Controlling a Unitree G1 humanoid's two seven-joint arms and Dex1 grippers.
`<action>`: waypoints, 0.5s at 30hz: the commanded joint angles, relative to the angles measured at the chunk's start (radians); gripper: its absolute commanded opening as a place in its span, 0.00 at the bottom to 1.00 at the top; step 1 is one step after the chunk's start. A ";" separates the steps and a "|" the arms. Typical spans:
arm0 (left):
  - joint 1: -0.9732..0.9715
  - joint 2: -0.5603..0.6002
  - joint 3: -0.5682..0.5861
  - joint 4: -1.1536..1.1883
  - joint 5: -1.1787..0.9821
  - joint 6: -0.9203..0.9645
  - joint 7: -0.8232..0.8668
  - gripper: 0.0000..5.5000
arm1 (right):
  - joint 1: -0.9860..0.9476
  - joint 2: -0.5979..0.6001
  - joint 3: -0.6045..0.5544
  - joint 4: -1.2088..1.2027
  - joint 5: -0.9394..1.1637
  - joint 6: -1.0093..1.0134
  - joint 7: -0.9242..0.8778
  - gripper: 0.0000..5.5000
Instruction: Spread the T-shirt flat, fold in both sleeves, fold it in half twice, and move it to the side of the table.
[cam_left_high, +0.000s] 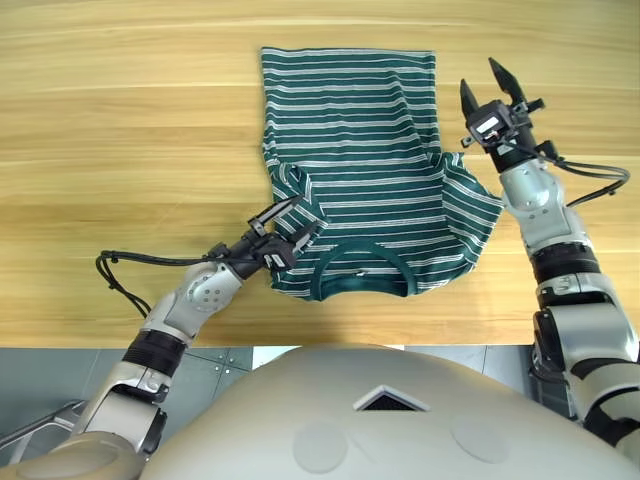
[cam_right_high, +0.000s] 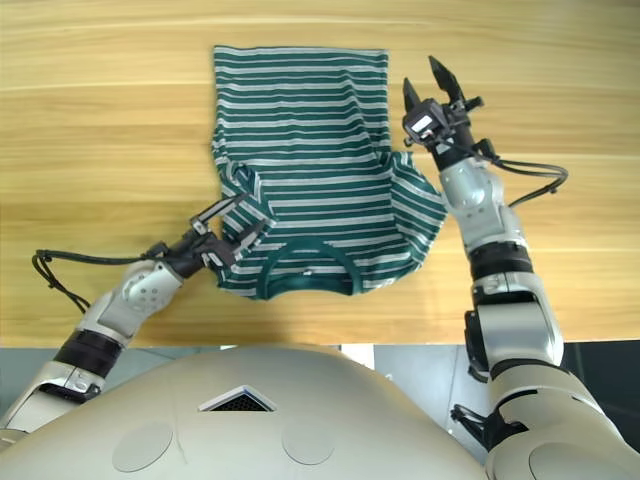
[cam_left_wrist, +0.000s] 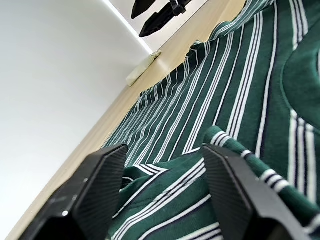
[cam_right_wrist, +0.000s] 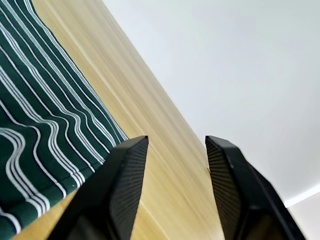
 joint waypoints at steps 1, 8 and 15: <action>0.056 0.037 -0.026 0.080 0.057 0.071 -0.045 0.62 | 0.219 -0.213 -0.167 -0.275 0.040 0.022 0.082 0.39; 0.038 0.079 0.037 0.011 0.062 0.078 -0.015 0.77 | 0.744 -0.315 -0.331 -0.610 0.081 0.017 0.264 0.39; 0.075 0.046 0.055 -0.203 -0.063 0.021 -0.057 0.83 | 0.920 -0.295 -0.272 -0.693 -0.214 0.165 0.297 0.39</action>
